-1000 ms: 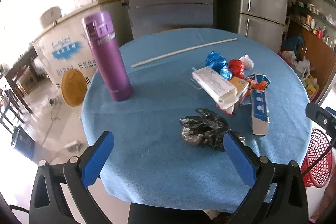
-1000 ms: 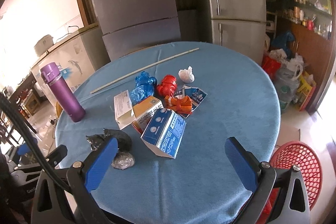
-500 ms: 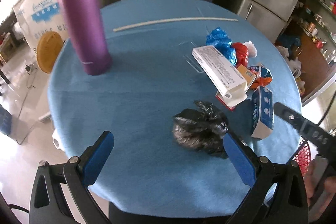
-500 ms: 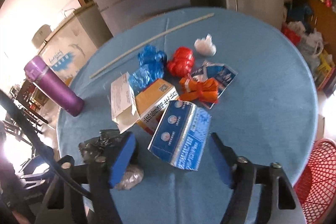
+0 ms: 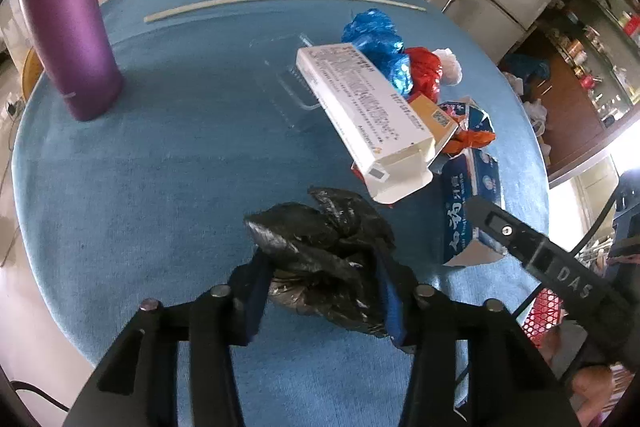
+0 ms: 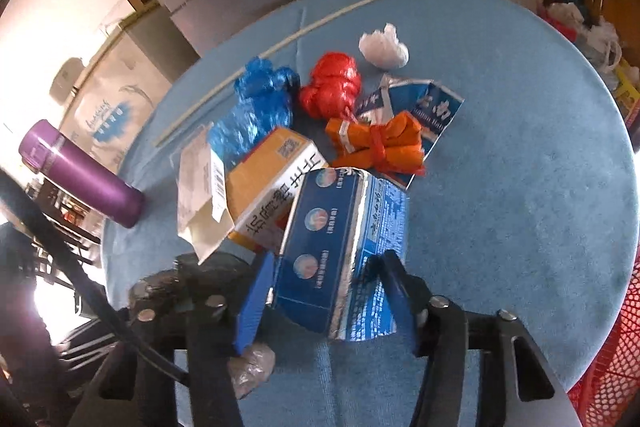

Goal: Collect trash
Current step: 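Grasp the black plastic bag with the left gripper while the right gripper grasps the blue toothpaste carton, then carry the black bag with the left gripper while the right gripper carries the carton to the red basket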

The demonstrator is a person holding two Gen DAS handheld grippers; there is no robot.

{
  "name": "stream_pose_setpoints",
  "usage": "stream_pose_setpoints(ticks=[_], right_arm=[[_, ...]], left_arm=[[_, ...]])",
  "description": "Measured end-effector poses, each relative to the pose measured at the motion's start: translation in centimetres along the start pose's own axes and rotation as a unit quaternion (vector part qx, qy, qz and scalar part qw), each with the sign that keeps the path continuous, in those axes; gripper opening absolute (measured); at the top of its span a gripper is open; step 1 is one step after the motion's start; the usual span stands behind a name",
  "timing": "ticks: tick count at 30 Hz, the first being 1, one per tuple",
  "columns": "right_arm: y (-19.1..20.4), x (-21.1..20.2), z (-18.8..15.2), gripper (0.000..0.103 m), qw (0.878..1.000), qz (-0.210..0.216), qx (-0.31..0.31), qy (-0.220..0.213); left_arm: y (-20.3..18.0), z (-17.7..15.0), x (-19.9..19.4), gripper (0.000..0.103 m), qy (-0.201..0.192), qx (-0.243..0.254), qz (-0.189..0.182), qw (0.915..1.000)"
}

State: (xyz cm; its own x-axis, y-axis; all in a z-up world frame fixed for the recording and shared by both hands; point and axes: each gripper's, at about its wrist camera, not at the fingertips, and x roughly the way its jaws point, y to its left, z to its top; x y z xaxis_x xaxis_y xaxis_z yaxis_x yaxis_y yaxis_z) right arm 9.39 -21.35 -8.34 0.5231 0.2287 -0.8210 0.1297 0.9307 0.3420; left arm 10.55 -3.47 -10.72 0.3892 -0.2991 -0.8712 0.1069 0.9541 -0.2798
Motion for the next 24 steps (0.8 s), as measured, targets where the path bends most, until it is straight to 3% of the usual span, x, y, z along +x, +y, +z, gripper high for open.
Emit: stream_pose_setpoints(ticks=[2, 3, 4, 10, 16, 19, 20, 21, 24], right_arm=[[-1.3, -0.4, -0.1, 0.051, 1.000, 0.017, 0.019, -0.003], [-1.8, -0.6, -0.1, 0.049, 0.999, 0.024, 0.027, -0.004], [-2.5, -0.8, -0.2, 0.047, 0.999, 0.035, 0.039, -0.004], [-6.6, -2.0, -0.9, 0.044, 0.992, 0.068, 0.103, -0.005], [-8.1, -2.2, -0.9, 0.044, 0.988, 0.078, 0.130, 0.004], [-7.5, -2.0, -0.5, 0.044, 0.990, 0.074, 0.119, 0.007], [-7.3, -2.0, -0.6, 0.044, 0.991, 0.073, 0.114, 0.007], [-7.1, -2.1, -0.8, 0.044, 0.992, 0.073, 0.107, 0.008], [-6.9, -2.2, -1.1, 0.044, 0.992, 0.075, 0.102, 0.007]], left_arm=[[-0.2, -0.1, -0.3, 0.032, -0.008, 0.003, -0.006, 0.9999], [-0.3, -0.1, -0.5, 0.018, -0.012, 0.002, -0.009, 0.9999], [-0.2, -0.1, -0.7, 0.012, -0.012, 0.002, -0.011, 0.9999], [-0.5, -0.6, -1.1, 0.007, -0.015, 0.008, -0.016, 0.9997], [-0.4, -0.9, -0.1, 0.010, 0.004, -0.002, -0.024, 0.9997], [-0.3, -0.6, -0.1, 0.025, 0.007, -0.008, -0.041, 0.9991], [-0.3, -0.7, -0.2, 0.038, 0.008, -0.011, -0.052, 0.9986], [-0.4, -0.7, -0.1, 0.044, 0.009, -0.011, -0.060, 0.9981], [-1.2, -0.8, 0.1, 0.043, 0.005, 0.008, -0.053, 0.9986]])
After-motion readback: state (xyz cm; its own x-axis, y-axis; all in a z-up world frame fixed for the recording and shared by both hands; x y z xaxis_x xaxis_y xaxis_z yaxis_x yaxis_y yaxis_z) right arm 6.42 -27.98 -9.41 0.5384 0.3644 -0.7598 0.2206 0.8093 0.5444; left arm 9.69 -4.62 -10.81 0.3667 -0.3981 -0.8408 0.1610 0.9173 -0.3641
